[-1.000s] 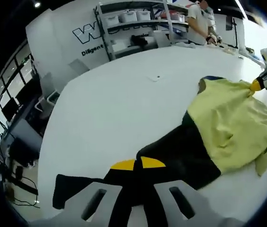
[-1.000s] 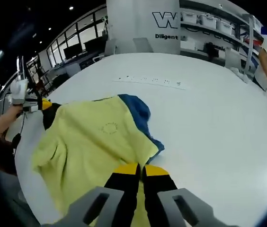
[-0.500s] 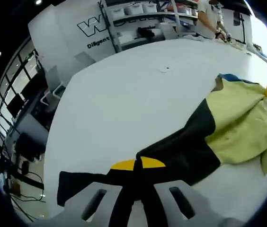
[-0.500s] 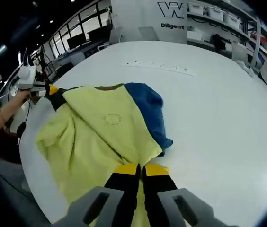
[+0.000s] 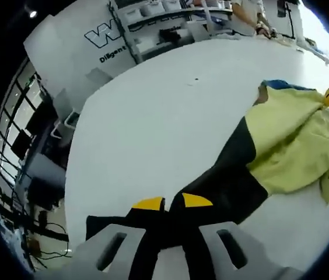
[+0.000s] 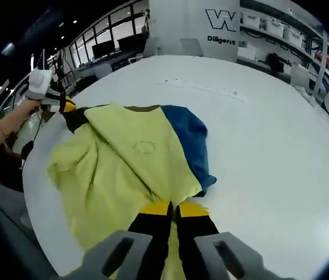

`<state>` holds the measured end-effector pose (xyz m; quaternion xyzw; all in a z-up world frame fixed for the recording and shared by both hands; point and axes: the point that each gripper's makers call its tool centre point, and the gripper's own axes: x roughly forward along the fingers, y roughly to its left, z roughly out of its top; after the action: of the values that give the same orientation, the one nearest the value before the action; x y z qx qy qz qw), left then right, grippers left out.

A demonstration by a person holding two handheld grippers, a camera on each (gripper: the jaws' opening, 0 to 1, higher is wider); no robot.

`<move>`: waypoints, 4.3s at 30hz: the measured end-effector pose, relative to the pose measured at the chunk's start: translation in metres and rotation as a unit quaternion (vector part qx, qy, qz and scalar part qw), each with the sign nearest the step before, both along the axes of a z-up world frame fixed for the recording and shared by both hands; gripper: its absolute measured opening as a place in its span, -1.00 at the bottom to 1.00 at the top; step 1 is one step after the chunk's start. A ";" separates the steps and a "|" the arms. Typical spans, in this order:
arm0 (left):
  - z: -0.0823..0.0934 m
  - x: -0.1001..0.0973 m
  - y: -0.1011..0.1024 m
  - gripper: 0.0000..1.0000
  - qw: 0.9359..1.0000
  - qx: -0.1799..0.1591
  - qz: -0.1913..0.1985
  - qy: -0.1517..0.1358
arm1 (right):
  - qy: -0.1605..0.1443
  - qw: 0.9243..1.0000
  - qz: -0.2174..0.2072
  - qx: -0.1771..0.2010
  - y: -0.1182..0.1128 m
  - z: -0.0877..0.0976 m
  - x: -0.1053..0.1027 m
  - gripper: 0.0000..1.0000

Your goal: Fold the garment on the visible template until the final outline fits inside the template.

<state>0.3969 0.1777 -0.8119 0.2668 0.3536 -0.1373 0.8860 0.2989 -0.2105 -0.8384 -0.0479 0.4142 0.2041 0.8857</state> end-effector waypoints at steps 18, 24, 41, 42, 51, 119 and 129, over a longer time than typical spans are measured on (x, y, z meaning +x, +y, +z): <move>-0.017 -0.011 -0.106 -0.43 0.980 -0.161 -0.110 0.050 | -0.106 0.994 0.001 0.034 0.017 0.047 0.066 -0.42; -0.021 -0.006 -0.106 -0.57 0.981 -0.170 -0.084 0.044 | -0.089 0.996 0.005 0.032 0.027 0.024 0.091 -0.39; -0.044 0.011 -0.104 -0.54 0.976 -0.203 -0.053 0.057 | -0.071 0.997 0.030 0.008 0.041 -0.012 0.142 -0.36; -0.046 0.011 -0.105 -0.55 0.977 -0.200 -0.053 0.059 | -0.070 0.997 0.030 0.007 0.042 -0.013 0.143 -0.39; -0.046 0.016 -0.105 -0.88 0.979 -0.189 -0.062 0.051 | -0.071 0.997 0.032 -0.009 0.041 -0.019 0.146 -1.00; -0.003 -0.070 -0.122 -0.72 0.966 -0.184 -0.179 0.038 | -0.105 0.980 0.171 0.017 0.052 0.035 0.003 -0.71; -0.028 -0.055 -0.114 -0.62 0.969 -0.157 -0.183 0.056 | -0.068 0.976 0.205 0.023 0.064 0.014 0.000 -0.80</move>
<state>0.3421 0.0633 -0.8401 0.1761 0.3222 -0.3655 0.8553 0.2986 -0.1462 -0.8248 -0.1258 0.3294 0.3870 0.8520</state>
